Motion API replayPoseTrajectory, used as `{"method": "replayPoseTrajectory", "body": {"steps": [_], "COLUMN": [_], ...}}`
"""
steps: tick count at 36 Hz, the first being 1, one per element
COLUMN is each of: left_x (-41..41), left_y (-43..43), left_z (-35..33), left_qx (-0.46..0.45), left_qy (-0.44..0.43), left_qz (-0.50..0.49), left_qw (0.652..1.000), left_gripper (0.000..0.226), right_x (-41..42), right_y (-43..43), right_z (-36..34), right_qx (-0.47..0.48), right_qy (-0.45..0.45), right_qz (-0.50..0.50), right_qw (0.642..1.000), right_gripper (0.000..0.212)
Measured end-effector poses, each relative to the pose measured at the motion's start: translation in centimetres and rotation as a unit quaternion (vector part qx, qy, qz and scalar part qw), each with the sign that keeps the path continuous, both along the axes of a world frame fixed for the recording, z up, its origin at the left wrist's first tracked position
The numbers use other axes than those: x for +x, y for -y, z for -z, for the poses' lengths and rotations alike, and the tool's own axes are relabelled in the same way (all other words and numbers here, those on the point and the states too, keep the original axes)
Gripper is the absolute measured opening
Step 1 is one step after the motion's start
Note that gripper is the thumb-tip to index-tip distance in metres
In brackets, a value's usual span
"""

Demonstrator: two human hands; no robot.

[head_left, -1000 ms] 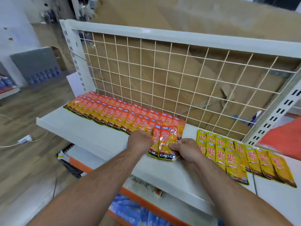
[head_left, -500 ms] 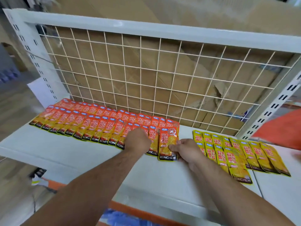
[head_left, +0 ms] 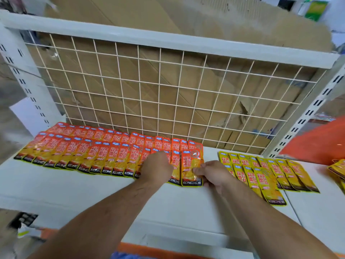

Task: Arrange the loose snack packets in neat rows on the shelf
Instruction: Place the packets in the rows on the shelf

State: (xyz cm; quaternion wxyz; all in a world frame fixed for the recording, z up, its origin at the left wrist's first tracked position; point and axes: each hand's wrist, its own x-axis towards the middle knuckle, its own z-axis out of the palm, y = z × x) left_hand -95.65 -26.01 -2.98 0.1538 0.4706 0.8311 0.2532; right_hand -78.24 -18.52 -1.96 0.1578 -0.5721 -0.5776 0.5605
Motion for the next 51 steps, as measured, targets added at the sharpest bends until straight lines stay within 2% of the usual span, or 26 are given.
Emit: {"method": "replayPoseTrajectory", "body": {"steps": [5, 13, 21, 25, 28, 32, 40, 51], "left_x": [-0.4, 0.5, 0.8, 0.9, 1.0, 1.1, 1.2, 0.8], "left_y": [0.5, 0.8, 0.5, 0.6, 0.6, 0.7, 1.2, 1.7], "left_z": [0.1, 0.7, 0.8, 0.6, 0.5, 0.0, -1.0, -1.4], "left_qx": [0.014, -0.019, -0.037, -0.041, -0.040, -0.039, 0.036, 0.038], "left_qy": [-0.021, -0.072, -0.051, -0.044, -0.045, -0.062, -0.157, -0.150], "left_qz": [0.019, 0.036, 0.031, 0.026, 0.023, 0.026, 0.027, 0.051], "left_qw": [1.000, 0.997, 0.998, 0.998, 0.998, 0.997, 0.987, 0.987], "left_gripper": [0.019, 0.016, 0.032, 0.031, 0.030, 0.015, 0.029, 0.034], "right_x": [-1.2, -1.7, -1.7, -1.9, -2.3, -2.6, -3.0, -3.1], "right_y": [0.0, -0.1, -0.4, -0.7, -0.8, -0.6, -0.1, 0.2], "right_z": [0.0, -0.3, -0.1, 0.3, 0.5, 0.3, 0.1, -0.4], "right_qx": [0.000, -0.001, 0.001, 0.032, 0.078, 0.130, 0.178, 0.225], "right_qy": [0.015, 0.035, 0.046, 0.091, 0.157, 0.234, 0.284, 0.338], "right_qz": [0.001, 0.007, -0.001, -0.008, -0.022, -0.045, -0.064, -0.094], "right_qw": [1.000, 0.999, 0.999, 0.995, 0.984, 0.962, 0.940, 0.909], "right_gripper": [0.016, 0.017, 0.020, 0.022, 0.022, 0.022, 0.021, 0.023]}}
